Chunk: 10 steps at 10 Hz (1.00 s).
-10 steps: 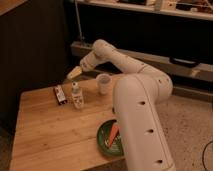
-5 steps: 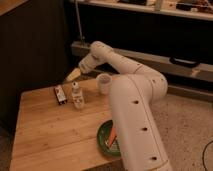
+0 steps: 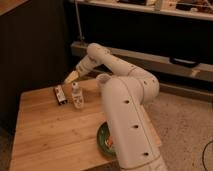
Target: Place the eraser on the white sponge
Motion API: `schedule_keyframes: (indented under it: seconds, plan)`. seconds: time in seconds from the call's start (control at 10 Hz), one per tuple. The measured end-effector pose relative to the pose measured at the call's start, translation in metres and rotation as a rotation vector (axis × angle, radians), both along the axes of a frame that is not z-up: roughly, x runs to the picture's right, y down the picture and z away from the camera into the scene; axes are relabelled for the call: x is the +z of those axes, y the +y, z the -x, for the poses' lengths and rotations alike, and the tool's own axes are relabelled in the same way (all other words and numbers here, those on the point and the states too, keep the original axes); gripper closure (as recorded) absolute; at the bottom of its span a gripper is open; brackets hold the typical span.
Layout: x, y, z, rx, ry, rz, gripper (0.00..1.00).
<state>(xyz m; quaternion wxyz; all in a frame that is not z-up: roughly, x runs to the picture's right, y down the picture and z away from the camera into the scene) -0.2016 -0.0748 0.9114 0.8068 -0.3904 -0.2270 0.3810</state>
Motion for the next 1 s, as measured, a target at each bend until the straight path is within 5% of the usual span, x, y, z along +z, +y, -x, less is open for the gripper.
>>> schedule_keyframes:
  seconds: [1.0]
  plan:
    - [0.011,0.039,0.057,-0.108,-0.055,0.041,0.20]
